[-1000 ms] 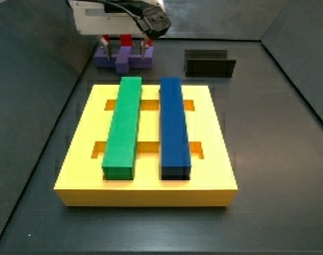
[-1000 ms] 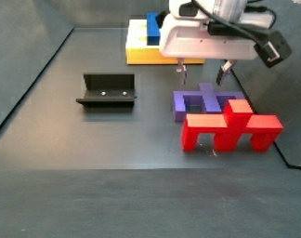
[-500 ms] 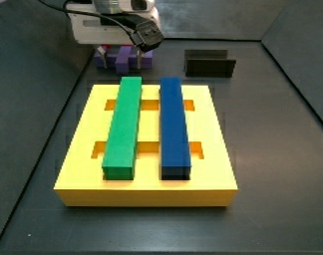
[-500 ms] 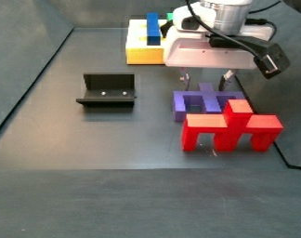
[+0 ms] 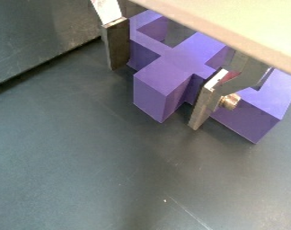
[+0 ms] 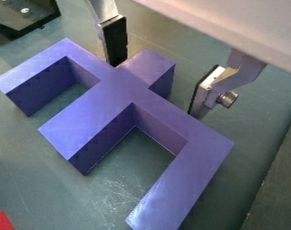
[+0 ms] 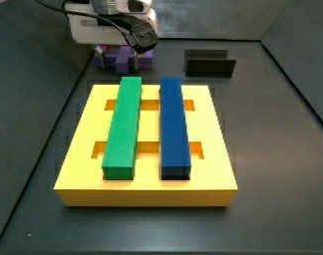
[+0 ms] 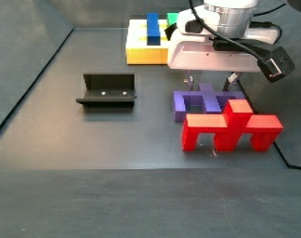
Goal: Pick up the purple object. Move up. Place the purple object on the fixture. Regrasp the purple object. Move to above the board. Insert the purple object.
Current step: Pick up the purple object.
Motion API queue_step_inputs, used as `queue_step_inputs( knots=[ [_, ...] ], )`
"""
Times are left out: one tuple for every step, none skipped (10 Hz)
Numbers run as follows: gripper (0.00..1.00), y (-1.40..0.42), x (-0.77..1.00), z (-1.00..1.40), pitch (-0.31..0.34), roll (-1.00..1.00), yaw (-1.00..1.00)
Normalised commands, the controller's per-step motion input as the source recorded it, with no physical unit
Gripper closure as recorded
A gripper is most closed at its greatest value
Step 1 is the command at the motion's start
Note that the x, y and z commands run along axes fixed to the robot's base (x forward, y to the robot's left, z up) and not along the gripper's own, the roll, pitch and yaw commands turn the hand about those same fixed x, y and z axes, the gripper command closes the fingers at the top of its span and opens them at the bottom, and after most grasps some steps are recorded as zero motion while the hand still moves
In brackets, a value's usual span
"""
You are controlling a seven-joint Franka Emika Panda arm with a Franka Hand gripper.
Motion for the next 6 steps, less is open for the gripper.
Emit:
queue_step_inputs(
  knots=[
    [0.00, 0.00, 0.00, 0.00, 0.000, 0.00, -0.07],
    [0.00, 0.00, 0.00, 0.00, 0.000, 0.00, 0.00],
    [1.00, 0.00, 0.00, 0.00, 0.000, 0.00, 0.00],
    [1.00, 0.00, 0.00, 0.00, 0.000, 0.00, 0.00],
    [1.00, 0.00, 0.00, 0.00, 0.000, 0.00, 0.00],
    [1.00, 0.00, 0.00, 0.00, 0.000, 0.00, 0.00]
  ],
)
